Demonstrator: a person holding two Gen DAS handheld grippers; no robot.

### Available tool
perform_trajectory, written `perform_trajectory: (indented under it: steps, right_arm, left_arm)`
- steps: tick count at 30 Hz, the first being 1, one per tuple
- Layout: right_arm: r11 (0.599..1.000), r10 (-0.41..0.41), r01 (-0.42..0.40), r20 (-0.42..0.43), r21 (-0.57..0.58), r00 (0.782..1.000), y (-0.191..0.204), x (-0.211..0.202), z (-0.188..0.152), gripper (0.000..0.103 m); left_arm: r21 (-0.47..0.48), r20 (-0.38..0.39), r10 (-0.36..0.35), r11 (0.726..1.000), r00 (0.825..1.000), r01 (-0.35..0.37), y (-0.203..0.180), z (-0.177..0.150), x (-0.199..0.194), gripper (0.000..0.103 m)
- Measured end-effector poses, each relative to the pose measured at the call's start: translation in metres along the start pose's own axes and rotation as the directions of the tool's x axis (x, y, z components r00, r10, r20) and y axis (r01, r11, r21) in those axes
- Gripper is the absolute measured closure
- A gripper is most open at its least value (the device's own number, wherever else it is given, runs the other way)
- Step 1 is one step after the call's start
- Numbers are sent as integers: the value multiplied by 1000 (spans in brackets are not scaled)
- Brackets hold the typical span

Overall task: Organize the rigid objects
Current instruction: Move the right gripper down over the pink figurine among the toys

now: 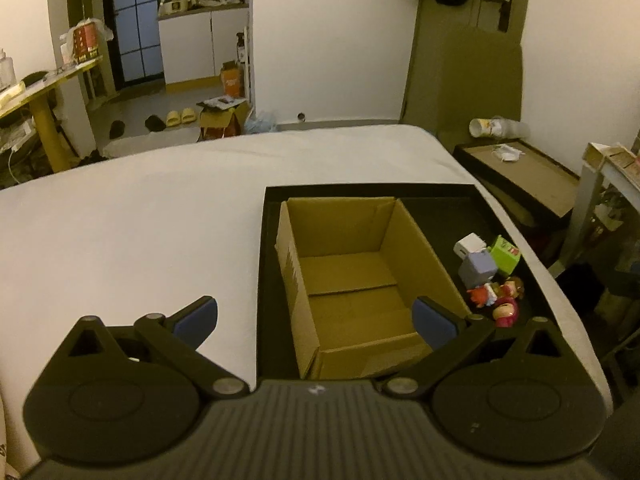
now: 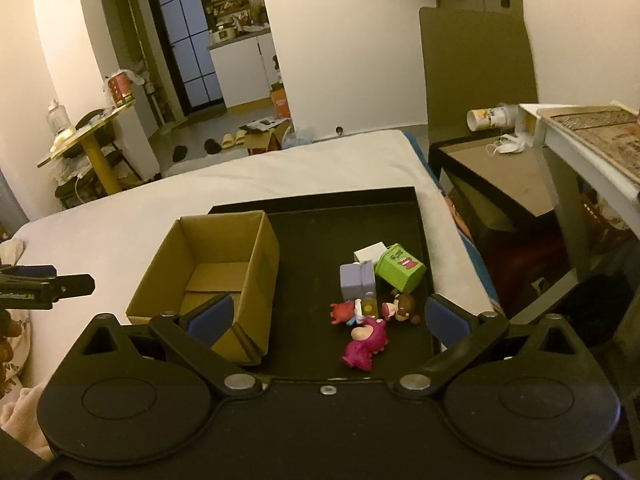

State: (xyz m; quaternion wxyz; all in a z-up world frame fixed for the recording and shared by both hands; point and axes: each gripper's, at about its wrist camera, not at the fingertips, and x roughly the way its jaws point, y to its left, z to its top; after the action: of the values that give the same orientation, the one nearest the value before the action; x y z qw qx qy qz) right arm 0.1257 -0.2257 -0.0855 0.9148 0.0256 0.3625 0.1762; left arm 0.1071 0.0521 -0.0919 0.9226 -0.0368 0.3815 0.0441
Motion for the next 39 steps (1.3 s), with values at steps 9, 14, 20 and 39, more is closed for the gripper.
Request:
perform_trajectory:
  steps: [9, 14, 20, 39]
  right_arm:
    - [1000, -5, 6, -54, 18, 999, -3, 26, 3, 0]
    - [1000, -7, 9, -89, 24, 996, -5, 41, 4, 0]
    - [1000, -18, 20, -129, 17, 992, -4, 60, 3, 2]
    - [992, -23, 56, -284, 110, 959, -18, 116, -16, 44]
  left_arm:
    - [-34, -40, 21, 999, 999, -23, 7, 4, 26, 0]
    - [-48, -68, 35, 998, 997, -38, 11, 3, 41, 1]
    - [-56, -106, 20, 998, 994, -26, 10, 1, 56, 3]
    - [-115, -143, -58, 992, 988, 42, 5, -5, 77, 57]
